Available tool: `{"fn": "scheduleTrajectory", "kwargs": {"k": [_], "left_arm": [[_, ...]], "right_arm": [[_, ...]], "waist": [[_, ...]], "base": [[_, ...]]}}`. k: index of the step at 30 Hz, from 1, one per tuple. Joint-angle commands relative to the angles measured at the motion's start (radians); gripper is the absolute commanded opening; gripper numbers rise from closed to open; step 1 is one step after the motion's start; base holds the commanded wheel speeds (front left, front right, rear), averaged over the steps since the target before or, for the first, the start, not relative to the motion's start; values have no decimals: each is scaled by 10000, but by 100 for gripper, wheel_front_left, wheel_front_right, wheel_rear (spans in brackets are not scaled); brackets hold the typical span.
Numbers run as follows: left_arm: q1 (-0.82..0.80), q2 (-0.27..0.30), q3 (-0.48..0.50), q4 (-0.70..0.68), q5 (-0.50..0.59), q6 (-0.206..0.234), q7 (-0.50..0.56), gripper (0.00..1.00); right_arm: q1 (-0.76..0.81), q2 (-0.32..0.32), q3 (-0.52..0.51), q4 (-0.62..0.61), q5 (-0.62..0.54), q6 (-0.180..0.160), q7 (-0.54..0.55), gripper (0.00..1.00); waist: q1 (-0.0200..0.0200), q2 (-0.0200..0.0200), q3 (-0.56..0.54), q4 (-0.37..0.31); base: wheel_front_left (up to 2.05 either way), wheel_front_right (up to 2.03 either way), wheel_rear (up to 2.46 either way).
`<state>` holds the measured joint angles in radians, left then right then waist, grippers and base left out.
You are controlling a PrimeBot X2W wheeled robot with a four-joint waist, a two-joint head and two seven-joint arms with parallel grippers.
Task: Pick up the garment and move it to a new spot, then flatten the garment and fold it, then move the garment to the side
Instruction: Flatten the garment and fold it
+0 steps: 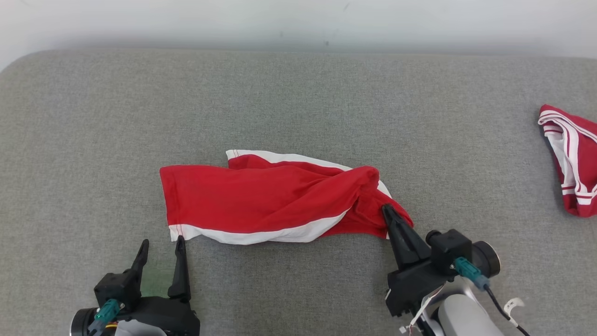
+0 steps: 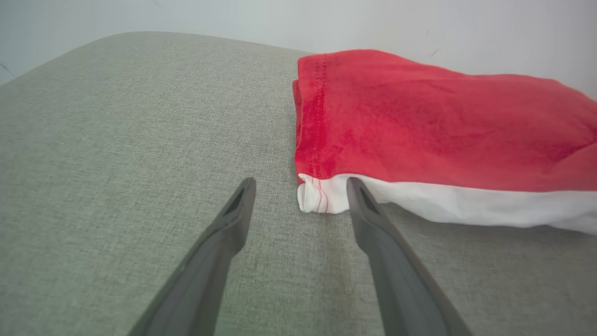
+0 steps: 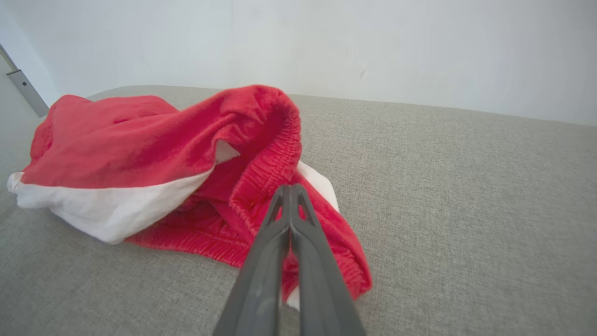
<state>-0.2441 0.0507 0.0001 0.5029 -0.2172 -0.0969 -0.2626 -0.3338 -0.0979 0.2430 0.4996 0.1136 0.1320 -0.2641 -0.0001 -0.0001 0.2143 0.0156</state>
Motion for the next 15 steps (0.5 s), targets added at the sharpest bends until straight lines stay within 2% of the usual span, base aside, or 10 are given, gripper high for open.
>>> {"fn": "scheduleTrajectory", "kwargs": {"k": [1, 2, 4, 15], "left_arm": [[125, 0, -58, -24, -42, 4, -27, 100], [144, 1, -92, -15, -56, 5, -27, 100], [173, -2, -148, -1, -100, 13, -27, 100], [270, 0, -351, 81, -242, 89, -27, 100]], "right_arm": [[75, 19, 126, -61, -31, -30, 7, 0], [82, 27, 204, -42, -61, -31, 7, 39], [35, 42, 331, 3, -89, -30, 7, 100], [-593, 138, 259, 1129, -1020, -31, 6, 100]], "waist": [[1, 1, -10, 27], [1, 1, -19, 50], [1, 1, -33, 108], [1, 1, 45, 533]], "base": [[0, 0, 0], [0, 0, 0], [0, 0, 0], [0, 0, 0]]}}
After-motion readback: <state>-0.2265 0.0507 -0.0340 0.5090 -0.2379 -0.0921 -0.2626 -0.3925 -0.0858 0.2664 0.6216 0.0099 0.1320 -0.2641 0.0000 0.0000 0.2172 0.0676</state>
